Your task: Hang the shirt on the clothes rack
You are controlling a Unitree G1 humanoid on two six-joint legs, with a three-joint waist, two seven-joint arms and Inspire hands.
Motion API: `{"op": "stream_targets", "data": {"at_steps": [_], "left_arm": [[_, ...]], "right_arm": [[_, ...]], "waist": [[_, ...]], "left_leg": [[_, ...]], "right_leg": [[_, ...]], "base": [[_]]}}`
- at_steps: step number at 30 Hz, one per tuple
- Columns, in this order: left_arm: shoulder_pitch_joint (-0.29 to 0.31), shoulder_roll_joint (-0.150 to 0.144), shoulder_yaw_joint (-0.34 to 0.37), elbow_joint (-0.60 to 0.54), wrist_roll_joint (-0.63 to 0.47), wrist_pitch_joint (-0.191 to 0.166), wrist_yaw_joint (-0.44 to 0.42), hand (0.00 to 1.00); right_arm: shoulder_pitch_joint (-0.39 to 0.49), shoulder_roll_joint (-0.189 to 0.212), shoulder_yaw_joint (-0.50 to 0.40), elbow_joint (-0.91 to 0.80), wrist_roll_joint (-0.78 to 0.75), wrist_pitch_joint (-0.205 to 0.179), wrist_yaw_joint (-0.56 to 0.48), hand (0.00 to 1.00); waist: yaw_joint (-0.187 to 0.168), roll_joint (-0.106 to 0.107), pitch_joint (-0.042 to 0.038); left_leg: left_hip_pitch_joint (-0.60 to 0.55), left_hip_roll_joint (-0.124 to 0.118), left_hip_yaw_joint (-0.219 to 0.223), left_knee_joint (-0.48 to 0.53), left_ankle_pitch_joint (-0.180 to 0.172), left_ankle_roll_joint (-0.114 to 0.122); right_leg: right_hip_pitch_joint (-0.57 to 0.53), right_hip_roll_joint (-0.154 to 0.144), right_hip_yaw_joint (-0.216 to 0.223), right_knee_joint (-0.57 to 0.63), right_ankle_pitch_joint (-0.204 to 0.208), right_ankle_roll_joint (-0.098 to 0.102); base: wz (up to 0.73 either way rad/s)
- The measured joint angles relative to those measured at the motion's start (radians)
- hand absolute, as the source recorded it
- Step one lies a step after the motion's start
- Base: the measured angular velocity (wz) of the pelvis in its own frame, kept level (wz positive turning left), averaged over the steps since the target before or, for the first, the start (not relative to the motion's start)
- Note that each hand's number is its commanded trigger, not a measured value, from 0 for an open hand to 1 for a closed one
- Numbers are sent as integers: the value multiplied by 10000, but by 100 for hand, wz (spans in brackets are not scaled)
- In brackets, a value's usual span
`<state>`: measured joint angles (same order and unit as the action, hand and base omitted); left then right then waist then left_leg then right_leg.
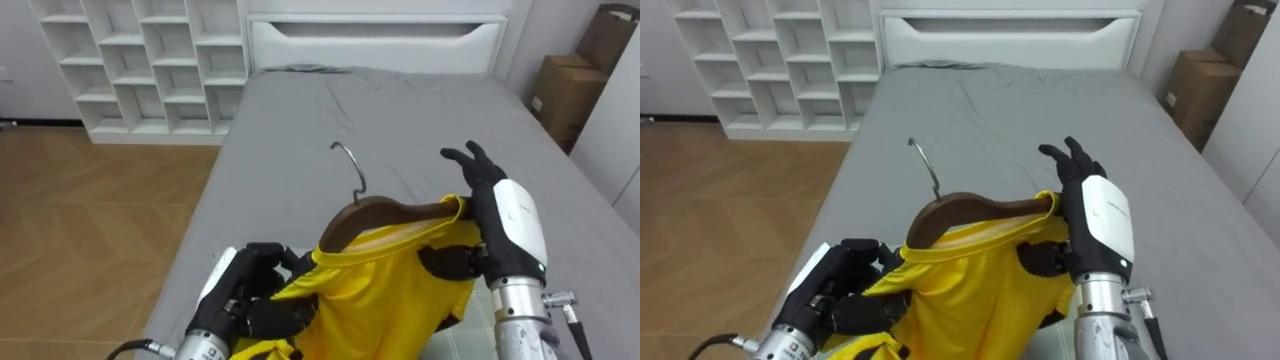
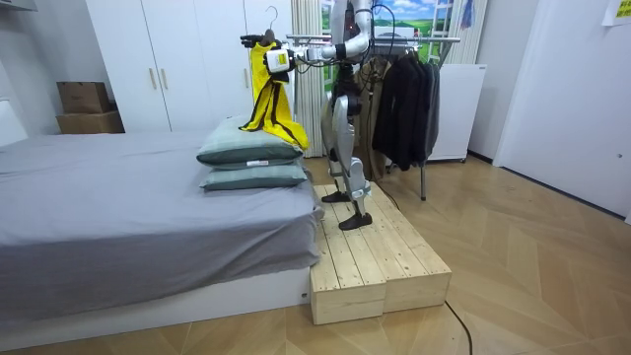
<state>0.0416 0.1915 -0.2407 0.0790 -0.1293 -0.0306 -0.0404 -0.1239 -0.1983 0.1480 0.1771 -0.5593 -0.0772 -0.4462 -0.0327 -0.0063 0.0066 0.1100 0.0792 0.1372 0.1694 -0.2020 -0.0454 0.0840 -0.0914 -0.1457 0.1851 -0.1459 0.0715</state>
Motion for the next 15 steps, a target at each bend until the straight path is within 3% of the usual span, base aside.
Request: {"op": "stream_targets", "data": {"at_steps": [10,15], "left_arm": [[3,-3,-56,217,-473,71,-96,100],[2,46,-232,296,-764,410,-108,100]], "right_arm": [[0,4,302,27,-540,53,-161,0],[11,-107,809,141,-778,350,-171,0]], "waist": [[25,-29,18],[94,-15,9]], "left_leg": [[-64,-1,2,-25,0,0],[-130,7,-5,-11,0,0]], "right_leg": [[-46,-1,-46,-20,-4,7],[-182,-2,-78,28,0,1]], "base": [[1],[0]]}}
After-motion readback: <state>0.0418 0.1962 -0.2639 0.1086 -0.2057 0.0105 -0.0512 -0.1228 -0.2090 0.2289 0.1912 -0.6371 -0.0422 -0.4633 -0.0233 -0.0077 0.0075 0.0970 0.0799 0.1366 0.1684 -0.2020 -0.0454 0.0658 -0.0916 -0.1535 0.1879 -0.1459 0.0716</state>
